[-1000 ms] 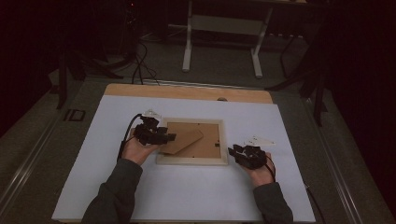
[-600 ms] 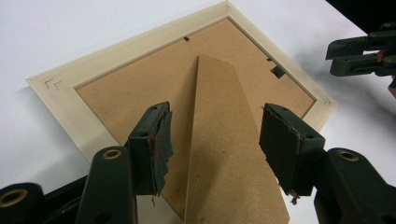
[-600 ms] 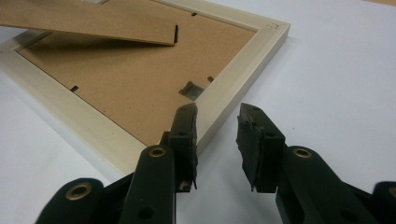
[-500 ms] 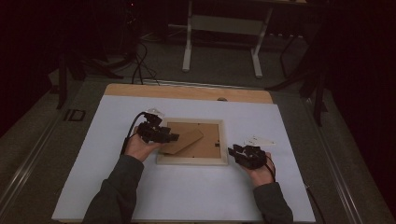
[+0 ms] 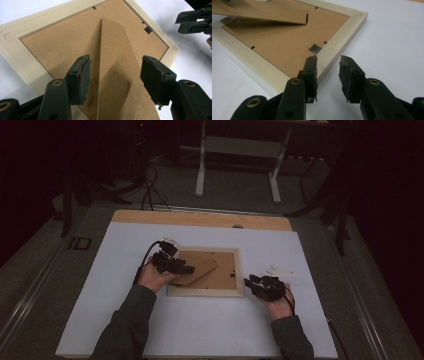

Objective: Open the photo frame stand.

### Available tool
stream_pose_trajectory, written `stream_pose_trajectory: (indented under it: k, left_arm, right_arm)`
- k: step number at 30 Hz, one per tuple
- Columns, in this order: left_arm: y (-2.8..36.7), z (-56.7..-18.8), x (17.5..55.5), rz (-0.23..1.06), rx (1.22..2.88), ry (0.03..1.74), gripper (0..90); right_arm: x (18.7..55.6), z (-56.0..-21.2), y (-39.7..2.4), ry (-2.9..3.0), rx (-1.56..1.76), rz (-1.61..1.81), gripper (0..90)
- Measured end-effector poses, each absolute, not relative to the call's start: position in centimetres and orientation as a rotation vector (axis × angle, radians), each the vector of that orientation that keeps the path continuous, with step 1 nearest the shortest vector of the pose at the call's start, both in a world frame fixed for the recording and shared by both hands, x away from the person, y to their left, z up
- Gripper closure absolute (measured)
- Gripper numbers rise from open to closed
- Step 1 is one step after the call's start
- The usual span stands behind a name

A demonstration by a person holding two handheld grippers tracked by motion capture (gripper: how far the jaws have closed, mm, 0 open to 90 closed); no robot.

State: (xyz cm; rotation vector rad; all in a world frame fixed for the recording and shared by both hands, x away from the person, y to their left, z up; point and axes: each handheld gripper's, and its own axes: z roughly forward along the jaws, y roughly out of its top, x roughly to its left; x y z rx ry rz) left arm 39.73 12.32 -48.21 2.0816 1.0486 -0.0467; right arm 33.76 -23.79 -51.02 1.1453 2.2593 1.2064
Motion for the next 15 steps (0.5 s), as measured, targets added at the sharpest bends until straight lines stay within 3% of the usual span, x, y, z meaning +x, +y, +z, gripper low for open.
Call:
stream_pose_trajectory:
  k: [15]
  left_arm:
    - [11.46,-48.99,40.06,-0.091,2.119,1.026,41.2]
  right_arm:
    - [33.79,-51.06,-23.77,2.263,1.145,1.209,66.1]
